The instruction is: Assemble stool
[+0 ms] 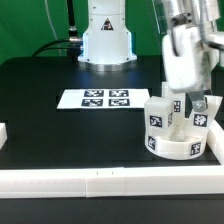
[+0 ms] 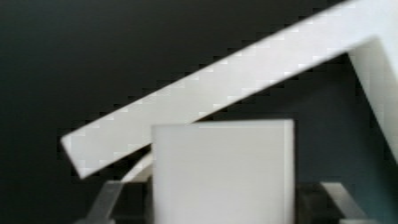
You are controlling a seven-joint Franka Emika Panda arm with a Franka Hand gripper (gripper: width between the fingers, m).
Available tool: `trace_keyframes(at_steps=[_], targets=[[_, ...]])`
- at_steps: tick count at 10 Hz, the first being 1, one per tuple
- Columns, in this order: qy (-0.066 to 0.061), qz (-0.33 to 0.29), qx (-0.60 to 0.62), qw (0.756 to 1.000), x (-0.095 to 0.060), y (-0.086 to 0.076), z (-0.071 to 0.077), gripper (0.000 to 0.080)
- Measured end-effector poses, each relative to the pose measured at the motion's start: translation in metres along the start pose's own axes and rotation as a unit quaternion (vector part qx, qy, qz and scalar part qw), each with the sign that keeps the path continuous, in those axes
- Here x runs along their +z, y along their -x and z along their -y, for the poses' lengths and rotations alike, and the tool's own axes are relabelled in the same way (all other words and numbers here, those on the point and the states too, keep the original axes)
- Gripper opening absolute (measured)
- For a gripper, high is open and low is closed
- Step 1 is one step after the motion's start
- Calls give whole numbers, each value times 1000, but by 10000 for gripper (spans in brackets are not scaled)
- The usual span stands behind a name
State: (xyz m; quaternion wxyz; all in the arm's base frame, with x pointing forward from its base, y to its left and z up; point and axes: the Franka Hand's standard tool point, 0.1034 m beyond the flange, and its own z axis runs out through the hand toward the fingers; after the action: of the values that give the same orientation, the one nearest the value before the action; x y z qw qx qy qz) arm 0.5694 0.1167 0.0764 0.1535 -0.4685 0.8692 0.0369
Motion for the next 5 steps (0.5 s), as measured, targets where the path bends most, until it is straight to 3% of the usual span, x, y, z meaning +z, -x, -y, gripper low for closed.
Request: trace_keyframes(at_steps=[1,4,5], targets=[[-10,5,42,999,0,1,-2,337],[-13,9,120,993,0,2,-4,337],[-13,9,111,994,0,2,-4,446]])
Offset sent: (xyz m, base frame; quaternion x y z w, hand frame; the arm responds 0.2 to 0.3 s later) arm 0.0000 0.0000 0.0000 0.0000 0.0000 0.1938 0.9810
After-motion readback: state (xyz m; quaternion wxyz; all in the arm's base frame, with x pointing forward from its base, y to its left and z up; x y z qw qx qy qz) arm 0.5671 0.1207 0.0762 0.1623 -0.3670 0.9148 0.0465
